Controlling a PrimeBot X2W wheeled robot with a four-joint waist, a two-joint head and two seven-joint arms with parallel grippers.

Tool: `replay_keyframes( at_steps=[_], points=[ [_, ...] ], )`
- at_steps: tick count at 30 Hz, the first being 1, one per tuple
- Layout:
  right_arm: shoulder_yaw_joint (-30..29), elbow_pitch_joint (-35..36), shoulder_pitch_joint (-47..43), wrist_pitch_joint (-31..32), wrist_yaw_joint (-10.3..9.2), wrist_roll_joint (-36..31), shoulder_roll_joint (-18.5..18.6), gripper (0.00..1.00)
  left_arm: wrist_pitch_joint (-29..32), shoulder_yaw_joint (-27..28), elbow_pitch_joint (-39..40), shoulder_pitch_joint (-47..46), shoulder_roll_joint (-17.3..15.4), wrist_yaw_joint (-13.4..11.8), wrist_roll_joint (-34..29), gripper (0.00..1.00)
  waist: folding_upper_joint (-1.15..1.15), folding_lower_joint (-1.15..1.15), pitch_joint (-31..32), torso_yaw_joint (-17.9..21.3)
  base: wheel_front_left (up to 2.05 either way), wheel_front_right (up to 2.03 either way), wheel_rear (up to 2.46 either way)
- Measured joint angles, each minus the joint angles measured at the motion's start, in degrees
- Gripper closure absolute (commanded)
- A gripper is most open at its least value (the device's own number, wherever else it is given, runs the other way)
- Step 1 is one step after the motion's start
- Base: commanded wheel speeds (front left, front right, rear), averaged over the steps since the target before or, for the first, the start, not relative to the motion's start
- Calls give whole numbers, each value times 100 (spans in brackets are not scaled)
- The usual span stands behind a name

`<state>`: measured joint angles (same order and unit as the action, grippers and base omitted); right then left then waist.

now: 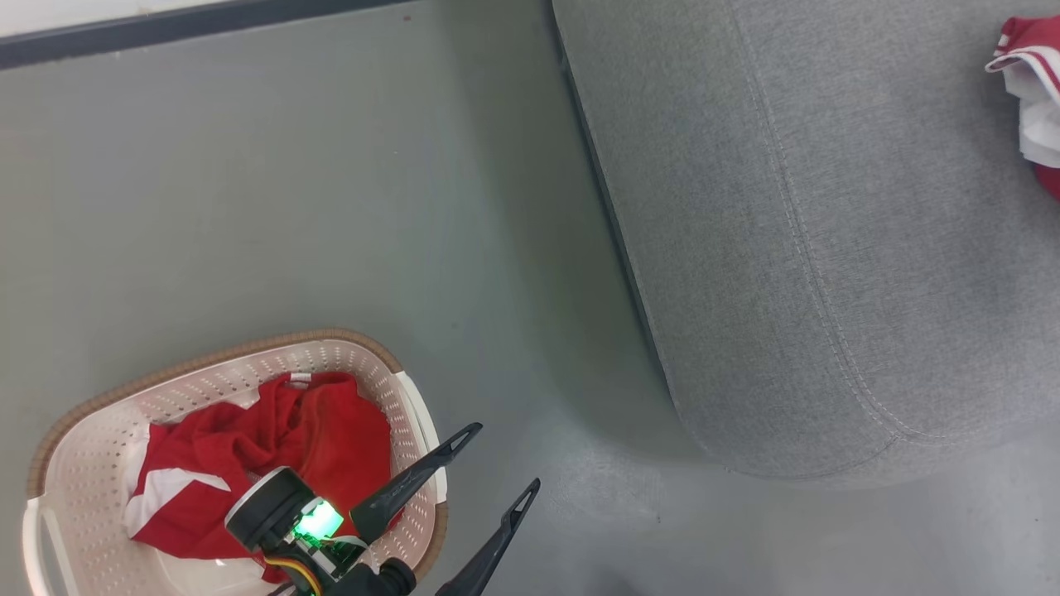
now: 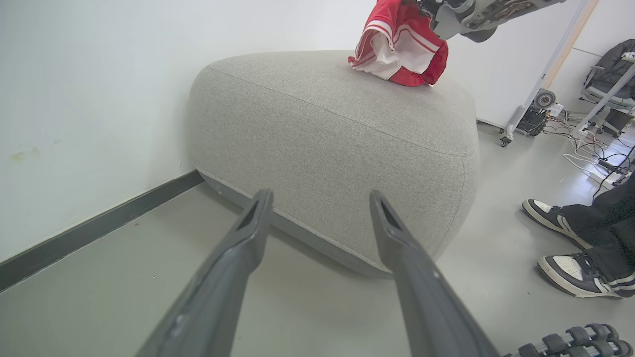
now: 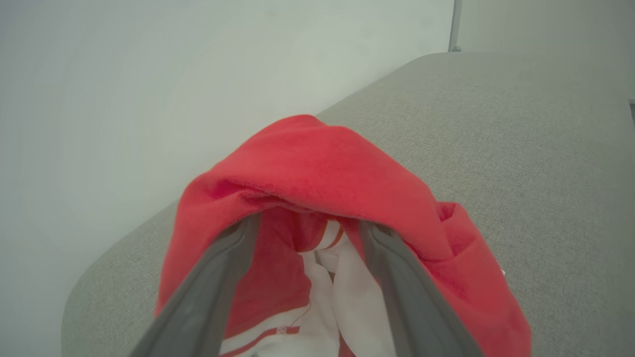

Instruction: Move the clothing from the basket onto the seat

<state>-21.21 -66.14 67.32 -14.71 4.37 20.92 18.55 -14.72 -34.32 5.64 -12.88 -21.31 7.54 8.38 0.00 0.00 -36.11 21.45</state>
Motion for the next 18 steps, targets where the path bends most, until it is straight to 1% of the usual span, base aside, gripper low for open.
replay_keyframes(
  at_steps=[1,3,7,9,10,17,18],
  points=[
    [-14,0,-18,0,-66,-1,-19,0,0,0,-13,0,21,0,43,0,0,0,32,4,0,0,0],
    [-73,-1,-99,0,-129,18,-90,0,0,-2,-59,-1,71,0,115,0,0,0,100,13,0,0,0],
    [-45,38,-320,0,-191,-32,-253,0,0,-38,-129,-1,245,0,141,0,0,0,253,28,0,0,0],
    [-3,96,-417,0,-198,-101,-290,0,0,-48,-165,-1,338,0,186,0,0,0,339,31,0,0,0],
    [25,120,-462,0,-233,-155,-293,0,0,-47,-176,-1,372,0,200,0,0,0,383,33,0,0,0],
    [167,326,-742,0,-231,-334,-346,0,0,-43,-311,3,614,0,263,0,-1,-1,711,33,0,0,0],
    [159,389,-801,0,-193,-331,-372,0,0,-38,-334,3,661,0,267,0,-1,0,761,31,0,0,0]
  ],
)
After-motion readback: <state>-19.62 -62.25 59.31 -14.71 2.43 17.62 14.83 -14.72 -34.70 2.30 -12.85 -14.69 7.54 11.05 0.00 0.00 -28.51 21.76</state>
